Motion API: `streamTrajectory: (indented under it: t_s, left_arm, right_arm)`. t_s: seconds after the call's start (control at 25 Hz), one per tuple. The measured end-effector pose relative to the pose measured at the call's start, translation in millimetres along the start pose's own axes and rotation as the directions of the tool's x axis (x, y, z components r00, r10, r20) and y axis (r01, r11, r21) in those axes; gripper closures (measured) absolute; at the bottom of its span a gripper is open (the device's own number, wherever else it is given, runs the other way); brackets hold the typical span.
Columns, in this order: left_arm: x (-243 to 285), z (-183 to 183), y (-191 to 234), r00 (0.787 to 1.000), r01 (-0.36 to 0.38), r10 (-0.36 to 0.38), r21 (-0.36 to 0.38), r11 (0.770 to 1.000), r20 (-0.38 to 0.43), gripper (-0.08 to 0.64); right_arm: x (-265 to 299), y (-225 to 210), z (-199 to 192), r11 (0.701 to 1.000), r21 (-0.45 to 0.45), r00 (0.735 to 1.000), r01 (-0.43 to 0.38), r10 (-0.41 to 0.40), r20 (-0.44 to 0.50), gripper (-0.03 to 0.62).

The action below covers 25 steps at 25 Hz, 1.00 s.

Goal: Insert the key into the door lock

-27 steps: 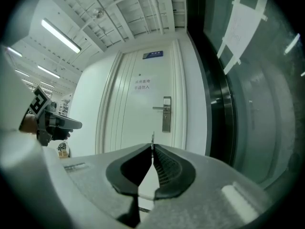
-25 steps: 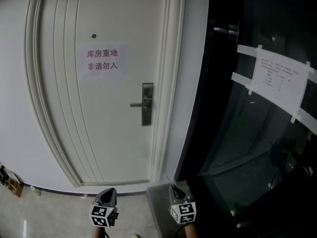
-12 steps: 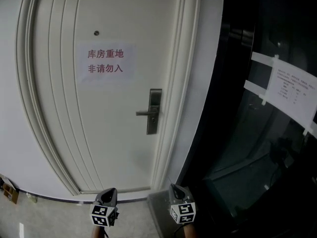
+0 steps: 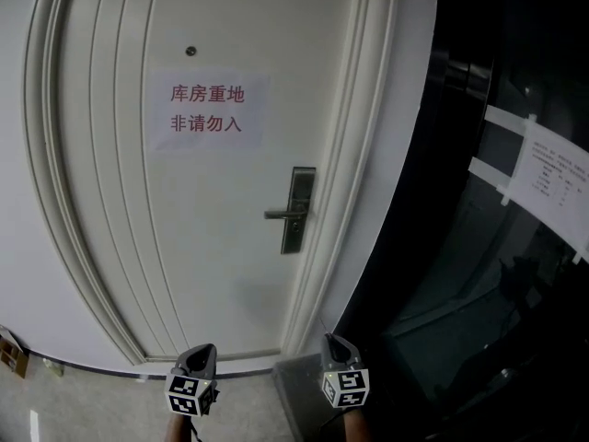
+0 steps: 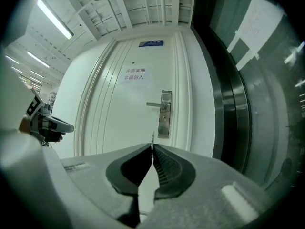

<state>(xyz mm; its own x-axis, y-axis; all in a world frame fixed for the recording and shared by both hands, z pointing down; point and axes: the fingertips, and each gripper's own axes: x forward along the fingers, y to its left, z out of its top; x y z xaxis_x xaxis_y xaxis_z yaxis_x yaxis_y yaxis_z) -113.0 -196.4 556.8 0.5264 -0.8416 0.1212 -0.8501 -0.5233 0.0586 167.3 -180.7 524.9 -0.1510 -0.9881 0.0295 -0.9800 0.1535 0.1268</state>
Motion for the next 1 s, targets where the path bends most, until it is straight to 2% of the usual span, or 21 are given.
streamTrajectory:
  t_s: [0.4, 0.8, 1.0]
  left_arm:
    - [38, 5, 20, 1.0, -0.001, 0.001, -0.008, 1.0, 0.009, 0.558]
    - [91, 16, 36, 1.0, -0.018, 0.018, -0.007, 1.0, 0.014, 0.558]
    - [112, 20, 42, 1.0, -0.026, 0.026, -0.013, 1.0, 0.009, 0.558]
  right_arm:
    - [45, 2, 4, 1.0, 0.011, 1.0, -0.019, 0.019, 0.012, 0.583]
    - [100, -20, 5, 0.999, 0.015, 0.999, -0.037, 0.036, 0.025, 0.583]
    - [124, -33, 13, 0.998, -0.043, 0.999, -0.038, 0.039, 0.03, 0.583]
